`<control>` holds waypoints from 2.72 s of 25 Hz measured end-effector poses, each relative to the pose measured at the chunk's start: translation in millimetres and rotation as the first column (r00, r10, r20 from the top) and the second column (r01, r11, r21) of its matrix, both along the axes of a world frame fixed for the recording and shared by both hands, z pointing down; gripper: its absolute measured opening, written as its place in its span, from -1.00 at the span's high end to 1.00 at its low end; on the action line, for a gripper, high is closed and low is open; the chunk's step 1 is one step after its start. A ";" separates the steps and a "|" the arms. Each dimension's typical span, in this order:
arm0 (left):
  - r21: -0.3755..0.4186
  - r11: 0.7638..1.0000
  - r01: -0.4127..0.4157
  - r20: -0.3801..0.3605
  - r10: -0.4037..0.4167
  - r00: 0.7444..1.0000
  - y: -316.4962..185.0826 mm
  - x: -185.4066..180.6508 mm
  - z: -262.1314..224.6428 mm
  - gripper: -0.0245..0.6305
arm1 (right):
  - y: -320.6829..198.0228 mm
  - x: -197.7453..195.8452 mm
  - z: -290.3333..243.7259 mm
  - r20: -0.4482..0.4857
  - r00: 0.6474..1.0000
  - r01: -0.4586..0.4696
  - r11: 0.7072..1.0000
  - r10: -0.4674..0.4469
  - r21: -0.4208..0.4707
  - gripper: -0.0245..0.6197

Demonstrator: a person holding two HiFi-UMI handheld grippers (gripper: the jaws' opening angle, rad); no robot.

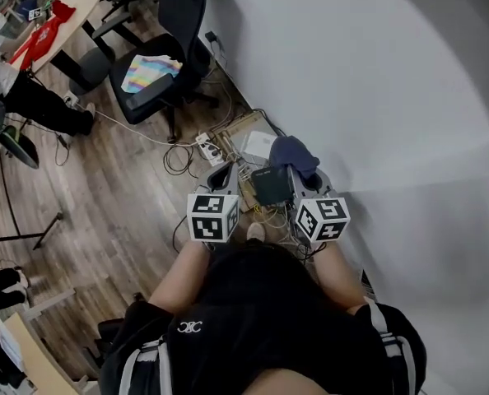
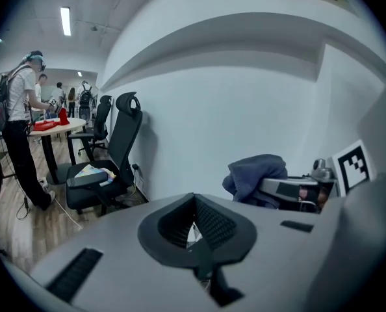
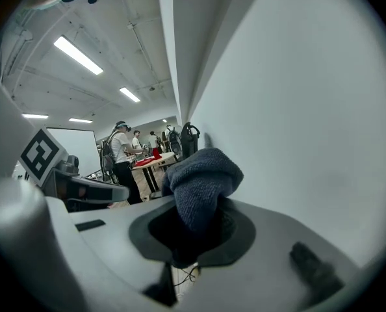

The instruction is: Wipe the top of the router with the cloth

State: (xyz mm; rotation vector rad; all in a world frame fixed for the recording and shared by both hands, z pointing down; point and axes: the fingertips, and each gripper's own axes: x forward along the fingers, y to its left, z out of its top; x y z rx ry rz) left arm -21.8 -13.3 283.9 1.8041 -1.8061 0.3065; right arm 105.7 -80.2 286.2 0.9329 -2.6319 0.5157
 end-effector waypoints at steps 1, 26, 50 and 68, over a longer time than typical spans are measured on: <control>-0.017 1.000 -0.008 -0.014 0.008 1.000 -1.0 -1.5 9.2 0.91 | -1.1 -2.3 8.0 -0.012 1.000 -0.004 1.000 0.004 -0.016 0.75; -0.248 0.946 -0.208 -0.204 0.159 0.966 -37.7 -19.3 286.9 0.91 | -9.5 -39.6 266.2 -0.263 0.964 -0.129 0.923 0.031 -0.364 0.75; -0.354 0.881 -0.314 -0.213 0.251 0.944 -18.8 -58.6 404.4 0.91 | 12.0 -55.1 478.5 -0.451 0.854 -0.072 0.799 -0.260 -0.597 0.75; -0.363 0.885 -0.292 -0.233 0.217 0.948 -27.3 -69.9 417.2 0.91 | -4.7 -43.7 533.4 -0.568 0.751 -0.097 0.794 -0.337 -0.599 0.75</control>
